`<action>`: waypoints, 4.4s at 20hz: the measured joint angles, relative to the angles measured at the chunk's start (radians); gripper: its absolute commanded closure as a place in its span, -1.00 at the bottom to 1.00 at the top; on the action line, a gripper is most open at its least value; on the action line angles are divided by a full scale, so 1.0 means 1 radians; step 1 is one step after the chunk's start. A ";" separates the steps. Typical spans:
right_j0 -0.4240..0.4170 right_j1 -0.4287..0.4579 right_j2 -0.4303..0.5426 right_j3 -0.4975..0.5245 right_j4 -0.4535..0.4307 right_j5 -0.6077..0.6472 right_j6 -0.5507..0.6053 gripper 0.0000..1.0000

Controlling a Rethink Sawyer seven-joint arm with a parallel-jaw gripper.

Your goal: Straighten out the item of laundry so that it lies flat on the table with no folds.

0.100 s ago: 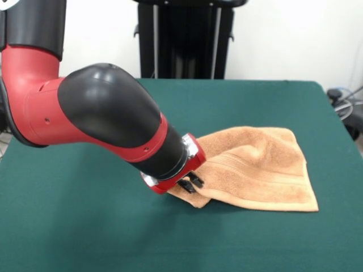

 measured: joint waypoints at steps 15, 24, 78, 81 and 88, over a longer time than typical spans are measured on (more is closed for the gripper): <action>0.000 -0.001 0.001 0.000 -0.003 0.000 0.000 1.00; 0.007 -0.008 0.001 0.000 -0.004 0.000 0.000 1.00; 0.063 -0.078 0.001 -0.021 -0.004 0.000 0.000 1.00; 0.063 -0.078 0.001 -0.021 -0.004 0.000 0.000 1.00; 0.063 -0.078 0.001 -0.033 -0.004 0.000 0.000 1.00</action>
